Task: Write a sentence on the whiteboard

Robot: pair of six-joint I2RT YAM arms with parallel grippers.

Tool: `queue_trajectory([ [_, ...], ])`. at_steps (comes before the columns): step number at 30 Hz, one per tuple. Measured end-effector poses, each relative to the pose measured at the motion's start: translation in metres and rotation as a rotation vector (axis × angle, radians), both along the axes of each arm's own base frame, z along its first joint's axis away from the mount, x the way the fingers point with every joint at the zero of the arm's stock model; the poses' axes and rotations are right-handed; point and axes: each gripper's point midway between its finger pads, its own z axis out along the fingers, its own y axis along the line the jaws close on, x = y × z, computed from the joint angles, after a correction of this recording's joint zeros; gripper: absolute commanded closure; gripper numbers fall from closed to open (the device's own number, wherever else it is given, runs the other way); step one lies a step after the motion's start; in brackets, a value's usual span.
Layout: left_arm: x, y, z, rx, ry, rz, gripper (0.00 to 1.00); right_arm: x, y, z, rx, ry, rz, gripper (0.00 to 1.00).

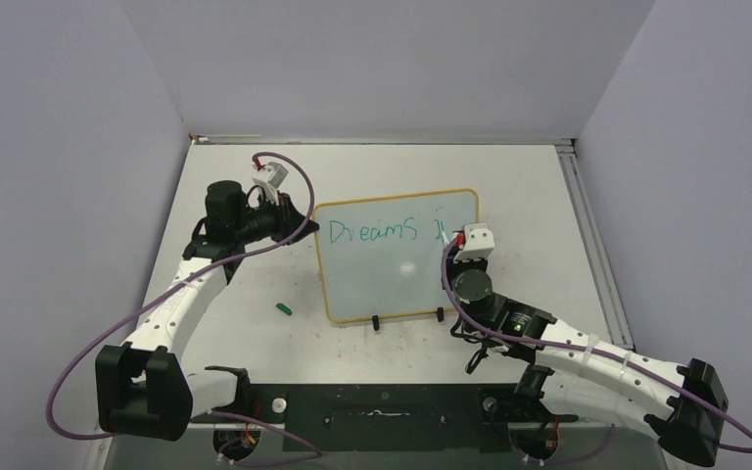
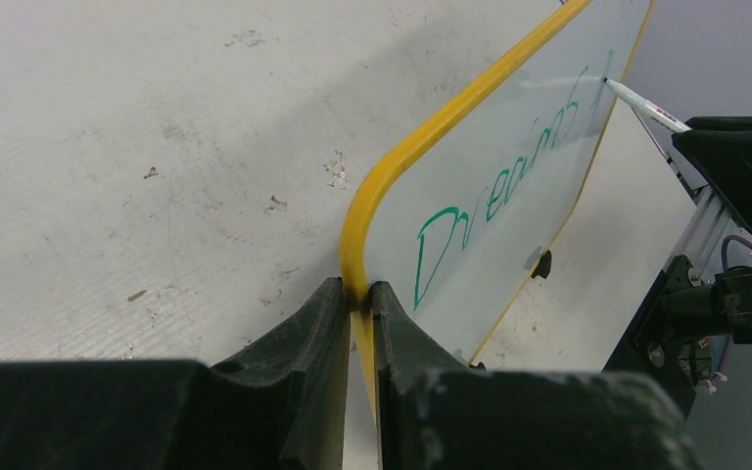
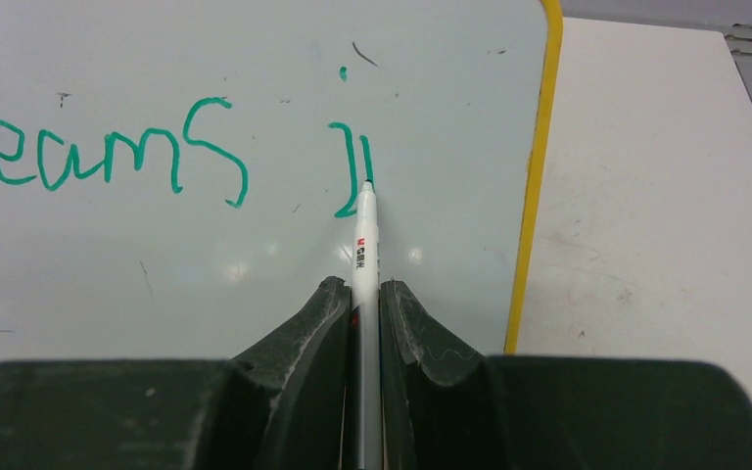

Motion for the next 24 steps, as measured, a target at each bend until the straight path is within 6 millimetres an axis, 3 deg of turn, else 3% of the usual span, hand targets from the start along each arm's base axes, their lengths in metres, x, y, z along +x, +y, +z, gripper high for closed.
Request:
queue_trajectory([
  [24, 0.0004, 0.001, -0.0031, 0.023, -0.008, 0.002, 1.0, 0.0084, -0.0082, 0.0092, -0.012, -0.038, -0.041, 0.95],
])
